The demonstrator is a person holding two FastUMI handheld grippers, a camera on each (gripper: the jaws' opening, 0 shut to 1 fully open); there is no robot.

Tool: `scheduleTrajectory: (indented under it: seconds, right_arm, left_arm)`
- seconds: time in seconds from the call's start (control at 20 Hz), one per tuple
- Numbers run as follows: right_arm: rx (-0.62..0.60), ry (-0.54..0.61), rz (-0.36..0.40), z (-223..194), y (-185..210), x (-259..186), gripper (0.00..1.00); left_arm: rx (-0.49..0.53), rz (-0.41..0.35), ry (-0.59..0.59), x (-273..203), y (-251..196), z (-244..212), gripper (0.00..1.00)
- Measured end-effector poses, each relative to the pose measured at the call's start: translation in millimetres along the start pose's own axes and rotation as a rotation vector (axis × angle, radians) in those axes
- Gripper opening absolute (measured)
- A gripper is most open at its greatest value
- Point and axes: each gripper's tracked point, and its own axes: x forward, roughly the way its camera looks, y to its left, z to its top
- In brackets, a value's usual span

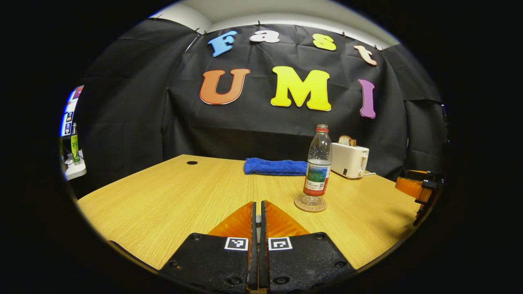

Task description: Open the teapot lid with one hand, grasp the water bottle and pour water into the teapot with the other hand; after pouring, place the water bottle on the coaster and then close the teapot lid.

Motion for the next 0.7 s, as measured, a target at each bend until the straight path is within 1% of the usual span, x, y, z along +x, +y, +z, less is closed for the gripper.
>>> scheduleTrajectory:
  seconds: [0.25,0.35,0.4,0.45,0.6,0.65,0.7]
  right_arm:
    - [-0.002,-0.001,0.008,-2,3,0,0.97]
    - [0.001,-0.003,0.007,-2,2,0,0.97]
    - [0.003,-0.005,0.007,-2,1,-1,0.97]
    - [0.007,-0.006,0.006,-2,1,0,0.97]
    - [0.037,0.004,-0.004,-7,-2,-2,0.97]
    - [0.048,0.004,-0.001,-5,0,-2,0.98]
    - [0.053,0.005,0.002,-2,1,-4,0.96]
  left_arm:
    - [-0.004,0.008,0.028,2,0,-8,0.05]
    - [-0.005,0.018,0.030,2,2,-8,0.07]
    - [-0.005,0.032,0.027,2,5,-6,0.10]
    - [-0.001,0.048,0.021,1,7,-5,0.16]
    - [0.003,0.112,-0.049,-12,15,22,0.98]
    - [0.006,0.129,-0.069,-15,15,32,1.00]
    - [0.018,0.150,-0.088,-20,14,45,0.98]
